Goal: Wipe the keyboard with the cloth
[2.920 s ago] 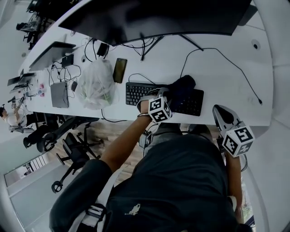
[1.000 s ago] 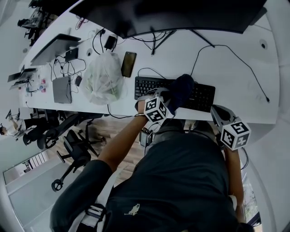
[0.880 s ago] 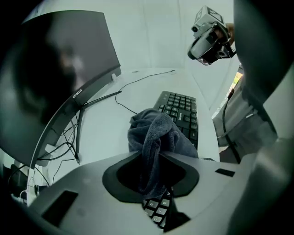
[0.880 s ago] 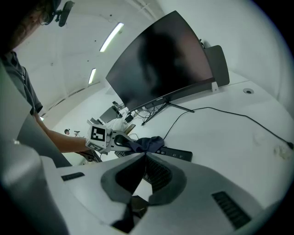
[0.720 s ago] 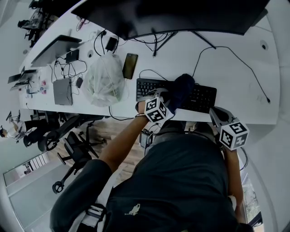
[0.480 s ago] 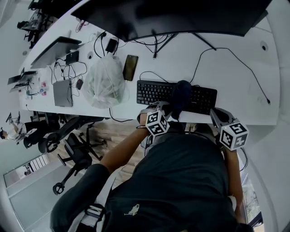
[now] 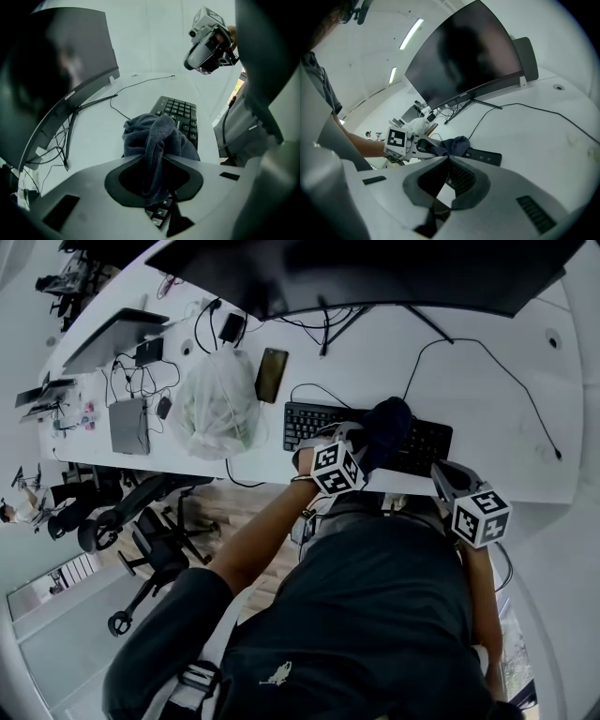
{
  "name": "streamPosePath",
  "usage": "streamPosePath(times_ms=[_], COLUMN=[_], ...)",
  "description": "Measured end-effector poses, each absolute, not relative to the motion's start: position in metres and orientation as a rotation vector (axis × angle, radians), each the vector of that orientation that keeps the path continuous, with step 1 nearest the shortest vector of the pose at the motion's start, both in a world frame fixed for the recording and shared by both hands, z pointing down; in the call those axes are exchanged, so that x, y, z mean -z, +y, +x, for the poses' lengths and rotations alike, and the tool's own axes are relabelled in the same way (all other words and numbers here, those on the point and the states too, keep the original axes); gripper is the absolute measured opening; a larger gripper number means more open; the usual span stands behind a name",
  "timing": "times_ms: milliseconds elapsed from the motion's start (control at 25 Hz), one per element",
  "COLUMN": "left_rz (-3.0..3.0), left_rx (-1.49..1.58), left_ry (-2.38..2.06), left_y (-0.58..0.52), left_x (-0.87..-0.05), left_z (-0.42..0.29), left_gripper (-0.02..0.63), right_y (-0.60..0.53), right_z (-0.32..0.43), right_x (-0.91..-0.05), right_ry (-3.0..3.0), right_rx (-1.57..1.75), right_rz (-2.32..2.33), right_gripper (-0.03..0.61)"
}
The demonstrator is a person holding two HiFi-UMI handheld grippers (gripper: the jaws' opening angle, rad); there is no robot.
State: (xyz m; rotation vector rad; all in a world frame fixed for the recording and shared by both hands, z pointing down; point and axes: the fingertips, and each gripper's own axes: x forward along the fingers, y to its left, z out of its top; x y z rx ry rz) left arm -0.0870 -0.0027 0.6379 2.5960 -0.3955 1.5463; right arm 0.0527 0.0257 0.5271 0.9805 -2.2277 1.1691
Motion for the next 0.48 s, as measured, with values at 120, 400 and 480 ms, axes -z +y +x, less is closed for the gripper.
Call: streamPosePath(times_ms=[120,400,480], left_rz=[2.566,2.575,2.609], left_rx=[-1.506,-1.601,-1.617], left_ry=[-0.425,-0.298,-0.269], left_y=[0.015,0.019,0.010], left_x=[-0.642,-0.645,-0.641], left_z=[-0.091,-0.084,-0.077], left_gripper=[0.081,0.081,0.081], right_y=[0.026,0.013,0.009], right_z=[0.062,0.072,0.071], right_x=[-0.531,-0.537,-0.537], right_ry=[-2.210,-2.201,-2.205], right_rx=[-1.188,-1.205,-1.205], right_rz=[0.999,1.015,1.008], right_gripper=[0.009,0.009,0.009])
